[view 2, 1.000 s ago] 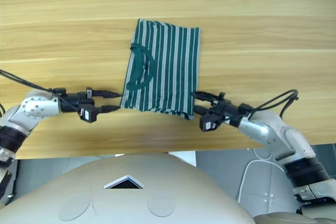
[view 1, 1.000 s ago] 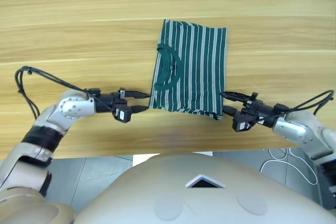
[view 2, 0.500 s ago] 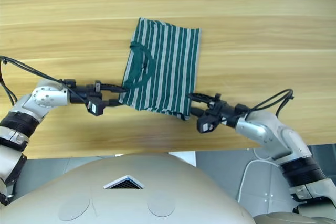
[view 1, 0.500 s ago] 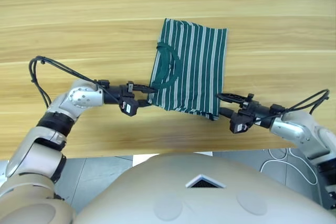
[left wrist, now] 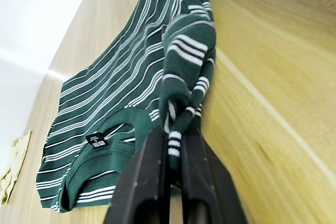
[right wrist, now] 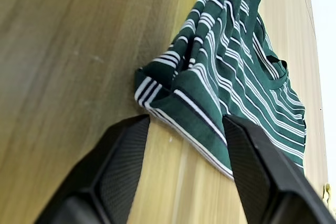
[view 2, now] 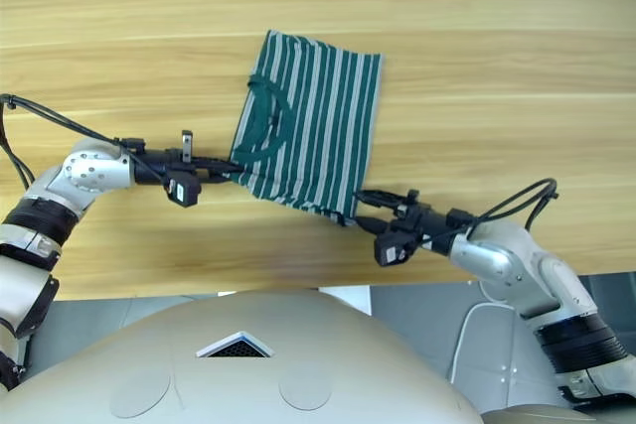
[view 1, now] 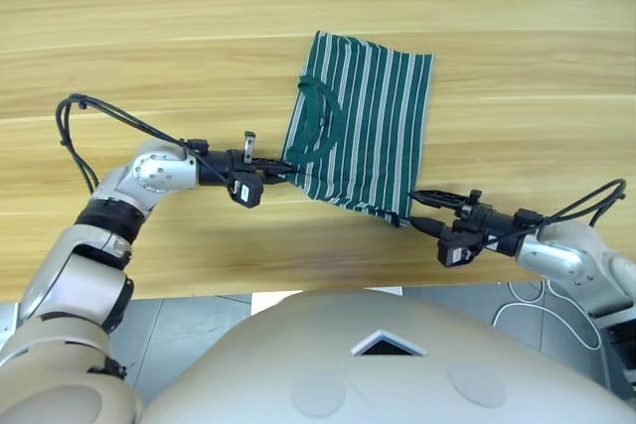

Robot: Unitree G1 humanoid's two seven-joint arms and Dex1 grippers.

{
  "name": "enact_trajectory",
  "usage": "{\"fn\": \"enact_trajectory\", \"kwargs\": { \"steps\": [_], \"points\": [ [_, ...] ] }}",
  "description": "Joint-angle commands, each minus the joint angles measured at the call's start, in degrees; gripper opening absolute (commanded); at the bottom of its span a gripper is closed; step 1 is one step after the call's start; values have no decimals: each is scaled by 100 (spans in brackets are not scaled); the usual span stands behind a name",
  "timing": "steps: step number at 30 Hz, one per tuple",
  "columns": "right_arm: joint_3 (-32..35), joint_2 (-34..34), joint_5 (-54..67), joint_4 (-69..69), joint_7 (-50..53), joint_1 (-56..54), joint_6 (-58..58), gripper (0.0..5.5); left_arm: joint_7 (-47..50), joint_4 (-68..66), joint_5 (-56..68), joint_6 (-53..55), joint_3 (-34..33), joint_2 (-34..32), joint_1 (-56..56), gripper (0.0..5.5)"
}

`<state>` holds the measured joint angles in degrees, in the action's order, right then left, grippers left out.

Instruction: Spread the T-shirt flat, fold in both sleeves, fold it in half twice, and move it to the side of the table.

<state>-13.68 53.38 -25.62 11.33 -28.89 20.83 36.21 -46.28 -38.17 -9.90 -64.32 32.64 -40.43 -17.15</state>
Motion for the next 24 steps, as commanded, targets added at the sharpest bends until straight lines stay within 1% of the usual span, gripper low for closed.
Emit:
{"fn": "enact_trajectory", "kwargs": {
  "steps": [1,8,15,21,24],
  "points": [
    [-147,-98,-118,-177,-159,-217,-1,238,-121,-275,-483,118,245,51,378,5],
    [-347,-177,-89,-177,-255,-360,106,116,-129,-176,-434,106,263,25,508,5],
    [-417,-227,-54,-177,-291,-423,168,11,-57,-246,-431,141,230,29,518,5],
    [-26,-283,-43,-821,99,-651,164,6,-52,106,-195,191,95,-340,1026,5],
    [-62,-381,88,-1049,175,-724,352,5,-43,641,-73,298,79,-527,1591,5]
  ]
}}
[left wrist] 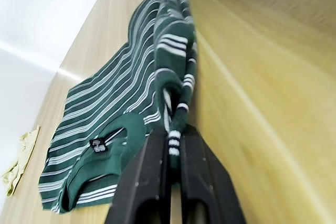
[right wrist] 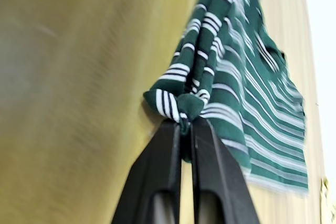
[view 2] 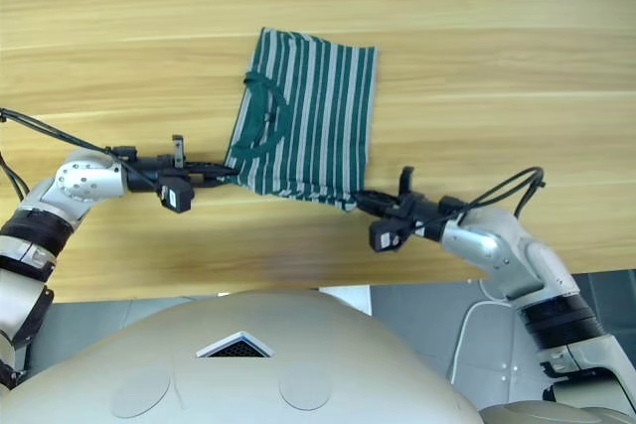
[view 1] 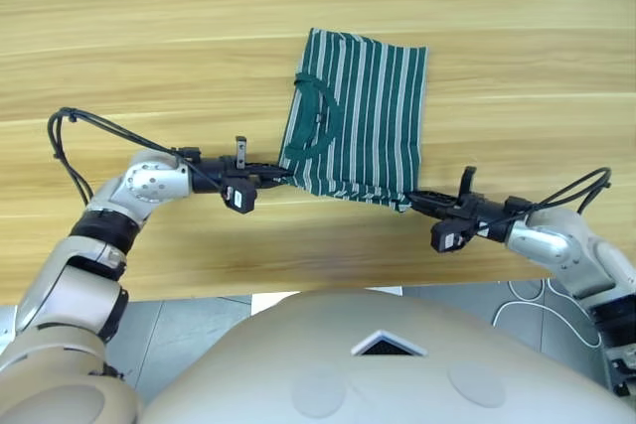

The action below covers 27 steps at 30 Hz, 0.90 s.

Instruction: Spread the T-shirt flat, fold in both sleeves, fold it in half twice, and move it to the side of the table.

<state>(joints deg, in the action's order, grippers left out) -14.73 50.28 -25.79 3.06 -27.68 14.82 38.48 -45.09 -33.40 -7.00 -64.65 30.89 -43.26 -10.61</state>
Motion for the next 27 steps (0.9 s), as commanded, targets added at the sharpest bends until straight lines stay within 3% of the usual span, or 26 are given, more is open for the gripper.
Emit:
{"fn": "enact_trajectory", "kwargs": {
  "steps": [1,9,18,27],
  "points": [
    [-1,-103,97,-270,51,-165,189,5,-147,285,-352,379,248,-259,1046,5],
    [-28,-60,275,84,-133,104,256,5,281,1359,-221,813,-108,-258,1656,5],
    [606,-14,1190,1013,-165,877,243,5,1085,2375,-203,1487,-913,-33,2208,5],
    [597,-470,1116,606,-53,108,144,5,1336,2837,34,1887,-1441,218,2071,5]
  ]
}}
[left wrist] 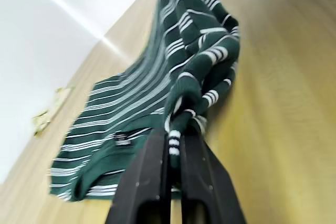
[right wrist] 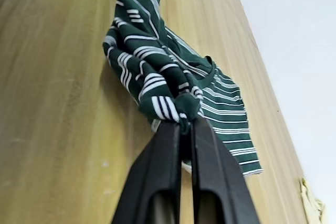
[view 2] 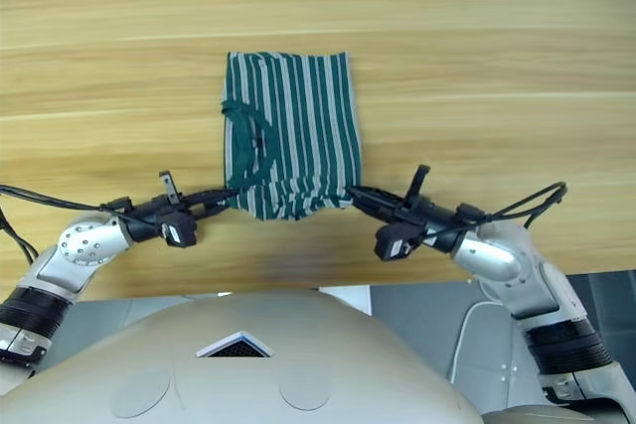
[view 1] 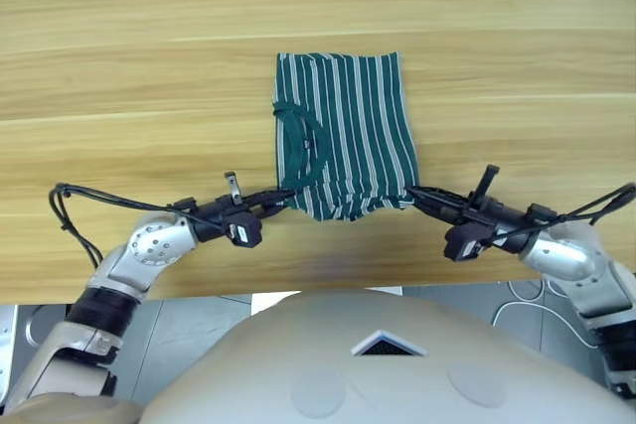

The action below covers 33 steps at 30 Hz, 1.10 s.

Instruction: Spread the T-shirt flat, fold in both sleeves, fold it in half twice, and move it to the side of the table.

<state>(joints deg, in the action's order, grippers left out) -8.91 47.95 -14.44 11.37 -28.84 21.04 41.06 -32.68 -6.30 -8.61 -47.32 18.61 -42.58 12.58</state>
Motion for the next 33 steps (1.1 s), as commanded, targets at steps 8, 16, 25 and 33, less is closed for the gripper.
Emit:
{"fn": "enact_trajectory", "kwargs": {
  "steps": [8,16,25,33],
  "points": [
    [-2,-910,-356,-1034,446,-1709,-500,5,333,-531,-58,470,-463,596,-1223,5],
    [122,-1272,-808,-1865,1067,-2594,-857,5,1063,-1860,-1170,594,-331,1109,-2511,5],
    [-6,-1578,-1251,-2731,1607,-3498,-1242,5,1561,-2967,-1570,469,-261,1369,-3374,5],
    [-440,-2039,-1661,-3832,2060,-4353,-1334,61,1881,-3849,-1893,502,-27,1534,-3727,60]
  ]
}}
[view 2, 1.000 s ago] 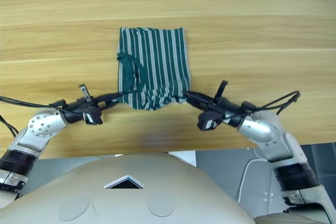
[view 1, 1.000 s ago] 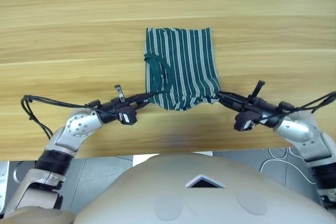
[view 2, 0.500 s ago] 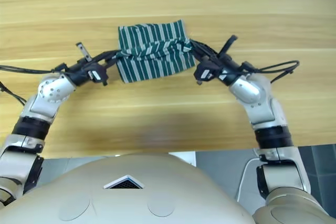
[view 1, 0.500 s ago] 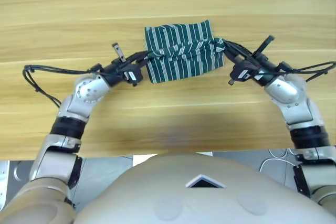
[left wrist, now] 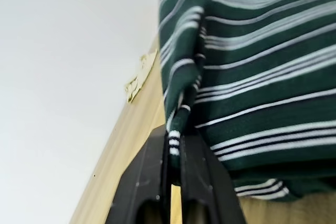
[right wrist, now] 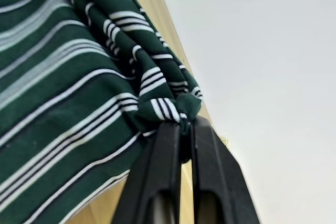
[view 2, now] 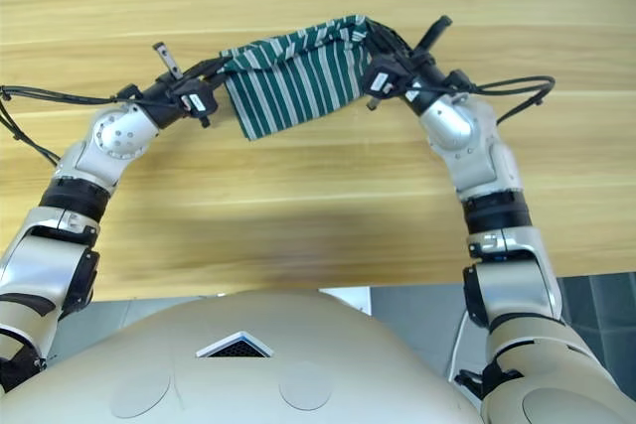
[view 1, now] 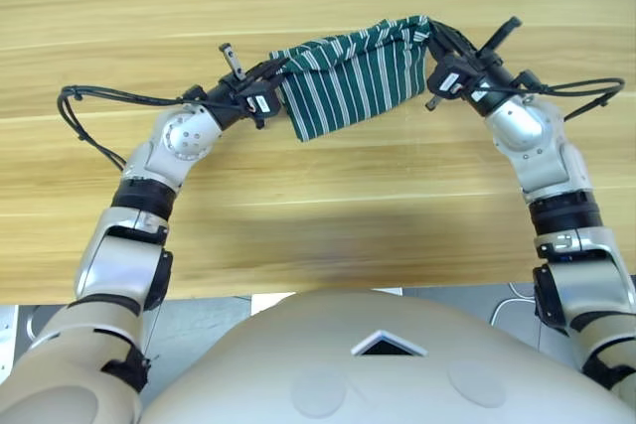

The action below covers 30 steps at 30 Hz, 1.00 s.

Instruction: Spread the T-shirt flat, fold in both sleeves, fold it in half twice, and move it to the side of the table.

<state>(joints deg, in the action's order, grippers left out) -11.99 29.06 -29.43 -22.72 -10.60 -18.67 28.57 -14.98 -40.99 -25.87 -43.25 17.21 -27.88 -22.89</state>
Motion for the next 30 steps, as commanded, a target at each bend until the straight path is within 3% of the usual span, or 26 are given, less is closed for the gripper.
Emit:
{"fn": "enact_trajectory", "kwargs": {
  "steps": [1,13,18,23,26,30],
  "points": [
    [-183,-193,-216,-563,298,-454,-60,73,130,-463,-176,101,134,85,-187,69],
    [-827,-952,-688,-2694,1445,-1558,13,274,967,-1455,-246,320,102,434,-925,257],
    [-954,-938,-732,-3030,1881,-1606,135,276,1414,-1265,-165,171,-62,325,-985,339],
    [-674,-545,-513,-2230,2104,-906,253,276,1472,-785,-529,-105,268,410,-1118,411],
    [-489,-239,-430,-1661,2039,-431,124,276,1505,-799,-644,-161,371,480,-1271,411],
    [-854,-248,-779,-1448,1747,-229,-47,276,1578,-1044,-892,-178,619,770,-1496,411]
  ]
}}
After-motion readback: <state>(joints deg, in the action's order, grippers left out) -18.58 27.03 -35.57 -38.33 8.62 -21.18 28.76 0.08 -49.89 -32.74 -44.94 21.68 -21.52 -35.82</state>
